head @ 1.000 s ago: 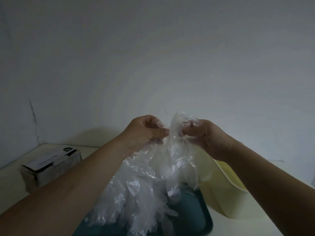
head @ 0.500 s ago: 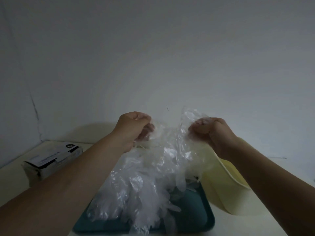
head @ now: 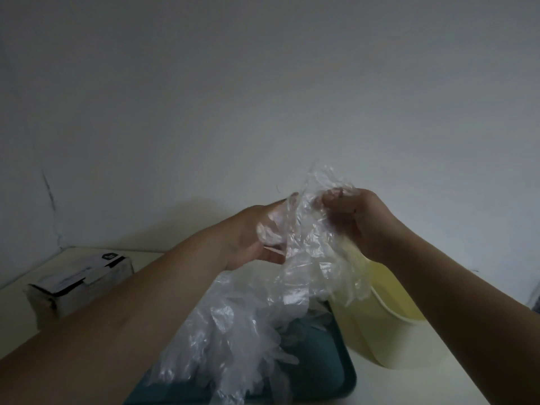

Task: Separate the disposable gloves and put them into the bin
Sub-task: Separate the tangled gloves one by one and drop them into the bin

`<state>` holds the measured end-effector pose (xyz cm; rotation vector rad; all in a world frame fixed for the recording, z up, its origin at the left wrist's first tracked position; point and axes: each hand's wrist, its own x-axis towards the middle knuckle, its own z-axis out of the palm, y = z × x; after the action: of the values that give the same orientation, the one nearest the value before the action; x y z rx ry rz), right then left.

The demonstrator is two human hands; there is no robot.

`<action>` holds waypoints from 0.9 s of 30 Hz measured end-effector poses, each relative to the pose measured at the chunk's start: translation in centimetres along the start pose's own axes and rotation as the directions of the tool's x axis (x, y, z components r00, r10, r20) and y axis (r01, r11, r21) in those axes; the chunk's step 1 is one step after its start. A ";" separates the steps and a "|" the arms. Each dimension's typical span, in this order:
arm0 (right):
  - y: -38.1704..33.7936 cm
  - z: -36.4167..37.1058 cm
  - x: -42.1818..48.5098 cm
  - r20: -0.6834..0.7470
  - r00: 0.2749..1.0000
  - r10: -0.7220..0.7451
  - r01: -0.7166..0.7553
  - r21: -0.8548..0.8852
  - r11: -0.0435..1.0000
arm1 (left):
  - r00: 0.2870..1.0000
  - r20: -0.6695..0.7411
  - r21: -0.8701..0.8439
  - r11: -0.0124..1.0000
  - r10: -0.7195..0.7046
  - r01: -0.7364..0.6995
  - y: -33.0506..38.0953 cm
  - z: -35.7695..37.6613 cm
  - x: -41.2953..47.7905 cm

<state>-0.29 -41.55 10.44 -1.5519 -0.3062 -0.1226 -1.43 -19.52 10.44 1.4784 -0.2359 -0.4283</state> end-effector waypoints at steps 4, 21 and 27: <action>-0.1 -1.2 -0.7 0.006 1.000 -0.008 0.008 0.052 0.999 | 0.996 0.052 -0.021 0.998 0.066 -0.065 -0.6 2.0 1.4; 0.2 -5.9 -1.8 0.314 0.945 0.088 -0.024 -0.200 0.979 | 0.976 -0.003 -0.111 0.970 0.218 -0.217 -0.2 -0.5 2.8; -1.9 -8.5 0.4 0.142 0.947 0.287 -0.226 -0.343 0.912 | 0.937 -0.190 0.106 0.954 0.295 -0.279 0.9 0.4 4.0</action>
<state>0.57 -50.00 12.48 -1.9213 -0.2344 0.1943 2.16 -21.51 10.94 1.5233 -0.3028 -0.0306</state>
